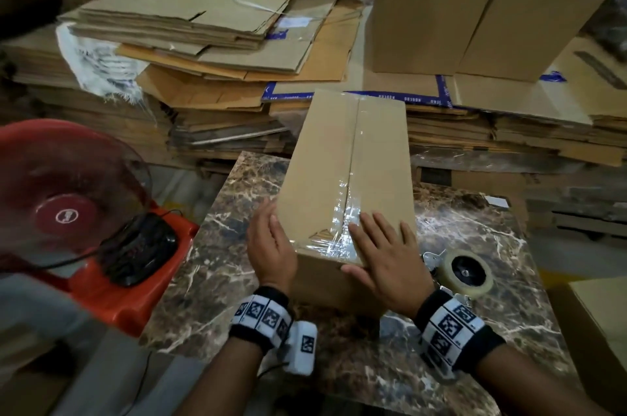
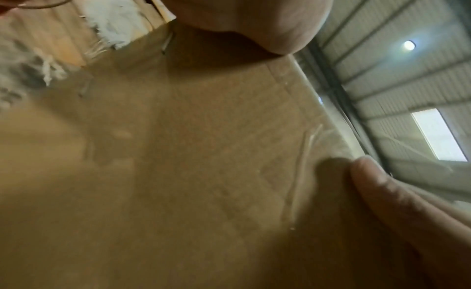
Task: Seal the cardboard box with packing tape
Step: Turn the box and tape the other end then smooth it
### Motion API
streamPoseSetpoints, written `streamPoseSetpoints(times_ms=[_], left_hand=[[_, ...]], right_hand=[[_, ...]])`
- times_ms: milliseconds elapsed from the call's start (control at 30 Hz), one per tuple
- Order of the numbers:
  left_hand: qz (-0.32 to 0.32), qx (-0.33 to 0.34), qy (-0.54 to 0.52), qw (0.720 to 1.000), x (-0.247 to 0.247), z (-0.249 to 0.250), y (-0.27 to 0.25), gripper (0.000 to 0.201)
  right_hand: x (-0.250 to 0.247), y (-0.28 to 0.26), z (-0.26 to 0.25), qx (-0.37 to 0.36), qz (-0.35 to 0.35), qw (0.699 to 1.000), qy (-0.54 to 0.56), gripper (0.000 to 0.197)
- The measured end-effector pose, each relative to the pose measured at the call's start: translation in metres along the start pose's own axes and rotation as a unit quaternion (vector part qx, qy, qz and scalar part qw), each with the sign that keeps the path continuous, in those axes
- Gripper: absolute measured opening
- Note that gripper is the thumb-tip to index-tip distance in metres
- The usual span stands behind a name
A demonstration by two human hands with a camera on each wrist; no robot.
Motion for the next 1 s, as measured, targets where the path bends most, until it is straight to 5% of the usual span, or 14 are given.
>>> streamPoseSetpoints(times_ms=[100, 200, 300, 433, 533, 600, 767, 900, 1000], left_hand=[[0.071, -0.121, -0.050, 0.989, -0.003, 0.010, -0.008, 0.039], [0.084, -0.243, -0.090, 0.962, 0.008, 0.007, -0.024, 0.062], [0.057, -0.257, -0.066, 0.962, 0.023, 0.011, -0.041, 0.084], [-0.014, -0.219, -0.013, 0.976, 0.035, 0.025, -0.072, 0.102], [-0.061, -0.164, 0.010, 0.985, 0.031, 0.026, -0.104, 0.096], [-0.032, -0.140, -0.009, 0.990, 0.013, 0.031, -0.109, 0.084], [0.066, -0.024, 0.106, 0.992, -0.028, 0.038, -0.036, 0.061], [-0.062, 0.030, 0.238, 0.969, -0.007, 0.027, -0.001, 0.056], [-0.077, 0.038, 0.262, 0.961, -0.002, 0.024, -0.001, 0.053]], right_hand=[[-0.002, -0.003, 0.000, -0.015, 0.017, 0.999, 0.027, 0.075], [-0.001, -0.004, 0.003, -0.034, 0.025, 0.998, 0.053, 0.074], [-0.002, -0.005, 0.007, -0.049, 0.034, 0.993, 0.099, 0.076], [-0.005, -0.006, 0.008, -0.052, 0.037, 0.986, 0.151, 0.071], [-0.005, -0.006, 0.008, -0.053, 0.025, 0.989, 0.138, 0.073], [-0.009, -0.007, 0.006, -0.061, 0.027, 0.992, 0.109, 0.070], [-0.035, 0.007, -0.012, -0.097, 0.055, 0.994, -0.020, 0.065], [-0.028, 0.014, -0.021, -0.072, 0.062, 0.994, -0.050, 0.070], [-0.019, 0.012, -0.021, -0.072, 0.074, 0.993, -0.058, 0.070]])
Point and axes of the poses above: each hand's wrist, its own y-axis towards the middle knuckle, its own x-axis out of the palm, z = x × y, the point moved 5 cm from there along y, towards the middle knuckle, and after that the axes turned 10 degrees about y, right-handed, at the moved point
